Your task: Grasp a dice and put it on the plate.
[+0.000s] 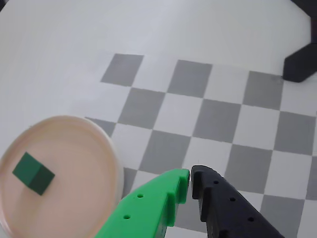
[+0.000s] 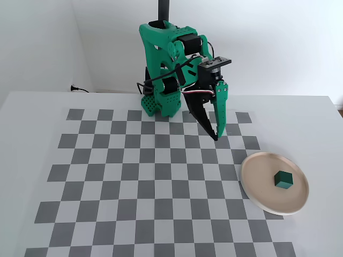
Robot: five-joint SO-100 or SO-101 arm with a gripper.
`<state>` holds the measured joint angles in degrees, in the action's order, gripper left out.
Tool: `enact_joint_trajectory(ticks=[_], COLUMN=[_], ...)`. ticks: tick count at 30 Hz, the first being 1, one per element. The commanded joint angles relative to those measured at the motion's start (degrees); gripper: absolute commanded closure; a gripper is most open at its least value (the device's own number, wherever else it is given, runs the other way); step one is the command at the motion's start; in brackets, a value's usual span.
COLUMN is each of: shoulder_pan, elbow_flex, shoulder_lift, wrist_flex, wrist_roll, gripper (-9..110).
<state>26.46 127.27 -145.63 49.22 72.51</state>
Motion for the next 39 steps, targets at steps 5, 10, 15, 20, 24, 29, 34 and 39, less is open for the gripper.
enact_joint_trajectory(ticks=[5, 10, 15, 20, 24, 29, 34, 39], shoulder_pan=[-7.1, -10.7, -12.1, -13.4, -14.5, -15.8, -16.9, -17.7], elbow_flex=[6.9, 10.2, 16.1, 21.0, 23.6, 27.5, 33.0, 36.9], shoulder_lift=[-10.4, -13.2, -17.8, -22.0, -23.3, -27.1, -33.9, -41.7], wrist_flex=[-3.5, -4.6, -5.7, -5.6, -6.1, -6.2, -5.1, -2.4], wrist_roll=[-8.3, -16.3, -22.4, -27.3, -30.8, -34.5, -36.6, -39.5], gripper=[106, 106, 106, 106, 106, 106, 106, 106])
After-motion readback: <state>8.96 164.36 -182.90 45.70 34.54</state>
